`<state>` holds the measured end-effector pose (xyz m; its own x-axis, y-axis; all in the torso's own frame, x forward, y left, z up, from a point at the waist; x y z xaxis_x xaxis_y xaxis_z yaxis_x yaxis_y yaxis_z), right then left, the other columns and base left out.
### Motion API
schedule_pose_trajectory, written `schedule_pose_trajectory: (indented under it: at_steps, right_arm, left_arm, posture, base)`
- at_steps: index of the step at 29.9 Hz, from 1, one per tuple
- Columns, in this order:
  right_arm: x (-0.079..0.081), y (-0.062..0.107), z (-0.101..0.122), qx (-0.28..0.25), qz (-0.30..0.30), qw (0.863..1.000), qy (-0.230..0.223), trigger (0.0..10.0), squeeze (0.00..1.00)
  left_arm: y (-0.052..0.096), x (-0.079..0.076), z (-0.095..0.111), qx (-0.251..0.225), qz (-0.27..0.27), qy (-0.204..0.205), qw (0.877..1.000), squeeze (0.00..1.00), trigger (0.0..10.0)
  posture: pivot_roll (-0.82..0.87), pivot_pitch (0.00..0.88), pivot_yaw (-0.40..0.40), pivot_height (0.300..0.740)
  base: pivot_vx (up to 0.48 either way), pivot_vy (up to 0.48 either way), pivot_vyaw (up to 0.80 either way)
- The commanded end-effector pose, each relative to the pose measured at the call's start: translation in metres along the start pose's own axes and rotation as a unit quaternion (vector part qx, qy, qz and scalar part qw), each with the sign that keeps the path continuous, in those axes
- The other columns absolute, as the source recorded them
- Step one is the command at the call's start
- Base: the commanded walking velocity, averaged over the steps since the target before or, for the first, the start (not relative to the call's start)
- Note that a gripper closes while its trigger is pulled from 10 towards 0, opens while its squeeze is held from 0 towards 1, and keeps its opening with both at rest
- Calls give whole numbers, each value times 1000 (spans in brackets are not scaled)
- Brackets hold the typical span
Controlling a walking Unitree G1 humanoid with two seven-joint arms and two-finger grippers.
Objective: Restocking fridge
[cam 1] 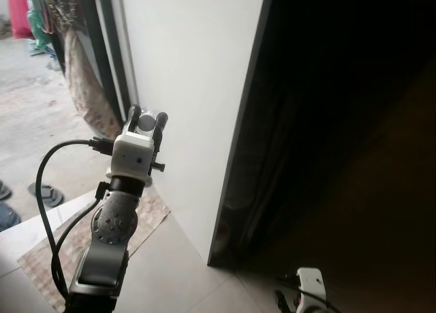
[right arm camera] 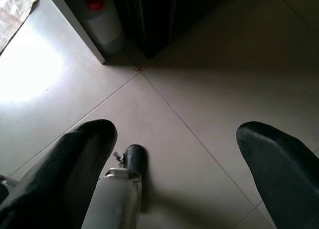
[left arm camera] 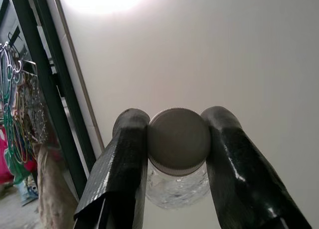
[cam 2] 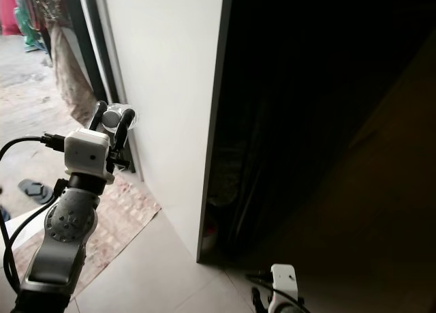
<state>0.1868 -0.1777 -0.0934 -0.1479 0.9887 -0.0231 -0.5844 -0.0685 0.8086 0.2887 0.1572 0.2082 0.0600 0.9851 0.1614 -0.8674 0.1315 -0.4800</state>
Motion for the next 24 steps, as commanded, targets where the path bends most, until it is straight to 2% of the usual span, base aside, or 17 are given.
schedule_pose_trajectory:
  at_steps: [1, 8, 12, 16, 18, 19, 21, 23, 24]
  right_arm:
    - [0, 0, -1, 2, 0, 1000, -3, 10000, 0]
    - [1, 0, -1, 0, 0, 1000, -3, 10000, 0]
    - [1, 0, 0, -3, -1, 1000, -2, 10000, 0]
    - [1, 0, 0, -6, -1, 1000, -7, 10000, 0]
    - [2, 0, 1, -8, -1, 1000, -8, 10000, 0]
    - [2, 0, 1, -8, -1, 1000, -7, 10000, 0]
    - [2, 0, 1, -8, -1, 1000, -8, 10000, 0]
    - [1, 0, 1, -9, -2, 1000, -11, 10000, 0]
    - [1, 0, 1, -9, -2, 1000, -11, 10000, 0]
  left_arm:
    - [-2, 0, 4, -10, 4, 9, 1000, 0, 10000]
    - [6, 5, -12, 24, 14, 7, 1000, 0, 10000]
    - [13, 9, -34, 78, 22, 6, 997, 0, 10000]
    - [20, 7, -54, 125, 4, 57, 991, 0, 10000]
    - [26, 3, -71, 171, -19, 82, 982, 0, 10000]
    - [34, 0, -85, 212, -37, 99, 971, 0, 10000]
    - [39, 1, -92, 227, -40, 94, 968, 0, 10000]
    - [60, 9, -115, 274, -26, 103, 956, 0, 10000]
    - [60, 9, -115, 274, -26, 103, 956, 0, 10000]
  posture:
    - [131, 21, -60, 740]
    - [130, 27, -53, 740]
    - [130, 27, -49, 740]
    - [129, 29, -48, 740]
    - [129, 29, -48, 740]
    - [132, 27, -44, 740]
    - [128, 27, -42, 740]
    - [127, 28, -40, 740]
    - [127, 28, -40, 740]
  base:
    - [0, 0, -800]
    - [0, 0, -761]
    - [0, 0, 0]
    - [0, 0, 0]
    - [0, 0, 0]
    - [0, 0, 0]
    - [0, 0, 0]
    - [0, 0, 0]
    - [0, 0, 0]
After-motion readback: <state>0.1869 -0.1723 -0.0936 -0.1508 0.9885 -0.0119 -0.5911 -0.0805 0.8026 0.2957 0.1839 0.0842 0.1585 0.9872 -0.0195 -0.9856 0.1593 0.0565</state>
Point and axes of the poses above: a point about 5 cm out from each wrist's last joint towards the gripper, its own y axis pointing back from the gripper into the wrist, its own z axis along the axis of the wrist's last joint, x = y × z, the point moved 1 cm from there along -y, pointing out of the wrist towards the gripper, and after that the axes turned 12 degrees about y, right-handed, at the moved point
